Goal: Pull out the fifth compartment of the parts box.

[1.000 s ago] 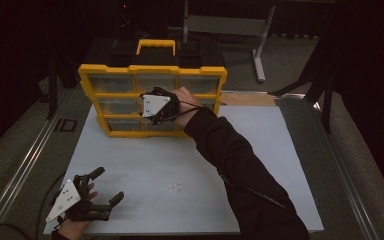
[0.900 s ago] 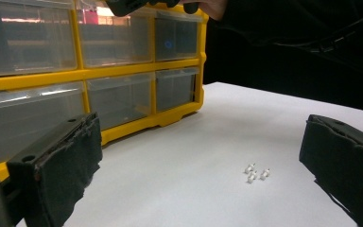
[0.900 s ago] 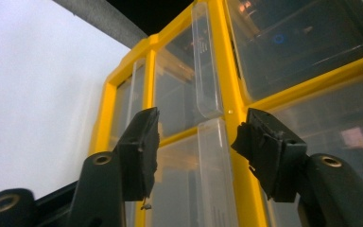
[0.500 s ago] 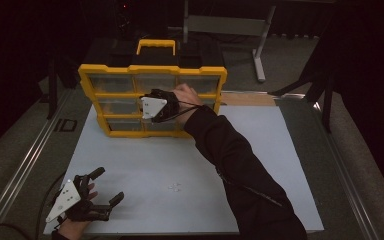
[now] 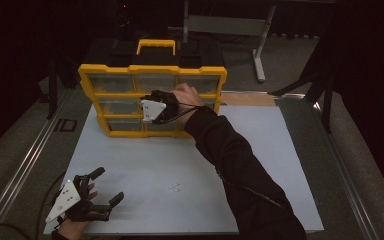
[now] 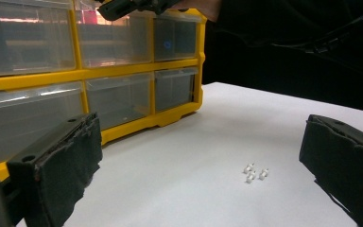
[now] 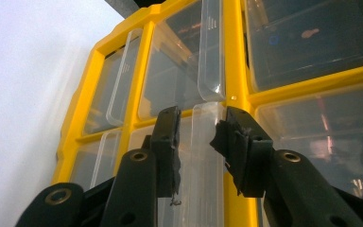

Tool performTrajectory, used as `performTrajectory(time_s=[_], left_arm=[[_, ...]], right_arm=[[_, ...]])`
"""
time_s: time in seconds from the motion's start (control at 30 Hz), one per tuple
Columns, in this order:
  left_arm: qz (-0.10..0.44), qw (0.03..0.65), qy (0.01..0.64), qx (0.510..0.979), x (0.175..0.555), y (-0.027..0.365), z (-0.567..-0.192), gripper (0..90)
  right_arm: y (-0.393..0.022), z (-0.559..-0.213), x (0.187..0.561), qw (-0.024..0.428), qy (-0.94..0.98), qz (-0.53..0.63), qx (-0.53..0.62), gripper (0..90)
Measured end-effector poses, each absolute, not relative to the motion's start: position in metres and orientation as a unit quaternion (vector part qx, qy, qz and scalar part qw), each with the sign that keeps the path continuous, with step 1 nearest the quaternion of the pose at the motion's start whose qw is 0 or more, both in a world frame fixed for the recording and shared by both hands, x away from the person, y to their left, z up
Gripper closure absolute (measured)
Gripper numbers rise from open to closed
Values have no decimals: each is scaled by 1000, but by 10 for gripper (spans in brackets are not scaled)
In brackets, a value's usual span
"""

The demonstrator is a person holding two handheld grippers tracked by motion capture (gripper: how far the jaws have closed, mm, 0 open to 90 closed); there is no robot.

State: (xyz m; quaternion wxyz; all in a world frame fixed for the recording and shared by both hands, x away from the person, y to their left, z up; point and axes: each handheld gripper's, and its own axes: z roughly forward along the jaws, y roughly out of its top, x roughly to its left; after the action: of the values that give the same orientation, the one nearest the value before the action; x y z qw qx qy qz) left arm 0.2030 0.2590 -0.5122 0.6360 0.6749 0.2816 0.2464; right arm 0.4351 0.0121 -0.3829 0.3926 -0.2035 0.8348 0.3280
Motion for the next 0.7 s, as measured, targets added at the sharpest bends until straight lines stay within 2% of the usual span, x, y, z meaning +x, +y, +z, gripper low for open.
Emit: performTrajectory(time_s=[0.27, 0.4, 0.7], left_arm=[[246, 635, 281, 676, 203, 259, -512, 1], [246, 634, 281, 677, 203, 258, -512, 1], [246, 633, 281, 678, 203, 258, -513, 1]], right_arm=[[13, -383, 435, 403, 832, 326, -197, 732], [14, -384, 435, 406, 831, 320, -207, 739], [18, -378, 436, 383, 850, 309, -189, 741]])
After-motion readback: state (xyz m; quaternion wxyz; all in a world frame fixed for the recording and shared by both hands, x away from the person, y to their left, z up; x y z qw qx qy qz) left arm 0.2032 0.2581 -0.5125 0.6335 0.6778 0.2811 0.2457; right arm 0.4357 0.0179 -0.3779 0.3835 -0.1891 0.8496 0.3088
